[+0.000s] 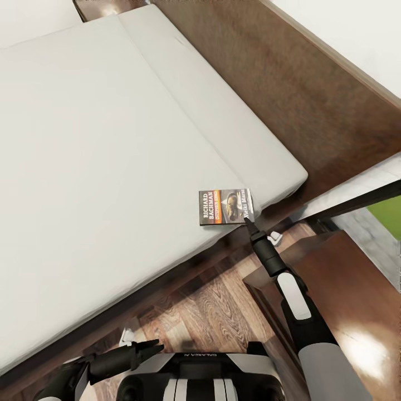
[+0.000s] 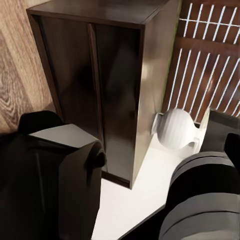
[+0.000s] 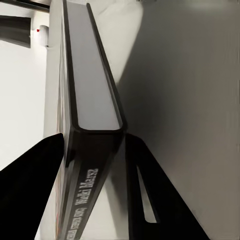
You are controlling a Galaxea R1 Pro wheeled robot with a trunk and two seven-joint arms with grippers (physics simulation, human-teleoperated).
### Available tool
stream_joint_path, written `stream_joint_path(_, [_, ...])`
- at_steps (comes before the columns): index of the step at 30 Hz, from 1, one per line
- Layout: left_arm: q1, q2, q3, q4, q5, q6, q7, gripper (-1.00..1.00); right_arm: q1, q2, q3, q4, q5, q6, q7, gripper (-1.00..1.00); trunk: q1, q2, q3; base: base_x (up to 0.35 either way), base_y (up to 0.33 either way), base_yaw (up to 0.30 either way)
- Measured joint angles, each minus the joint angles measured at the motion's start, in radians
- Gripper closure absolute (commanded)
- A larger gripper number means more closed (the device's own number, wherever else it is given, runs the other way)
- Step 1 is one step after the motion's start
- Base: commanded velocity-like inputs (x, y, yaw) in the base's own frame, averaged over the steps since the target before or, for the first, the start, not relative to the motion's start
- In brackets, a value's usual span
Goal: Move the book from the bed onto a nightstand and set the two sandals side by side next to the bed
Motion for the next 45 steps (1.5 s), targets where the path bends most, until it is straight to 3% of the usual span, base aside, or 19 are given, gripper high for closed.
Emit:
stream_joint_path(29, [0.000,0.002,-0.001,-0.001,-0.003,0.000,-0.001,-1.00,0.004,-0.001,0.007,-0.010,0.002,0.018,0.002,1.00,-0.111,0.203,0.091,0.000,0.000,0.000])
stream_joint_path(35, [0.000,0.003,0.000,-0.001,-0.003,0.000,-0.003,-1.00,0.012,-0.004,0.100,-0.075,0.010,0.175,0.005,1.00,-0.134,0.245,0.110,0.000,0.000,0.000])
stream_joint_path(37, [0.000,0.003,-0.001,-0.001,-0.003,0.000,-0.003,-1.00,0.015,-0.005,0.124,-0.124,0.005,0.278,0.006,1.00,-0.142,0.259,0.116,0.000,0.000,0.000])
stream_joint_path(40, [0.000,0.003,-0.001,-0.001,-0.003,0.000,-0.003,-1.00,0.015,-0.005,0.130,-0.136,0.008,0.336,0.005,1.00,-0.153,0.280,0.125,0.000,0.000,0.000])
stream_joint_path(45, [0.000,0.003,-0.003,-0.001,-0.003,0.000,-0.003,-1.00,0.015,-0.005,0.132,-0.140,0.006,0.522,0.003,1.00,-0.173,0.315,0.141,0.000,0.000,0.000])
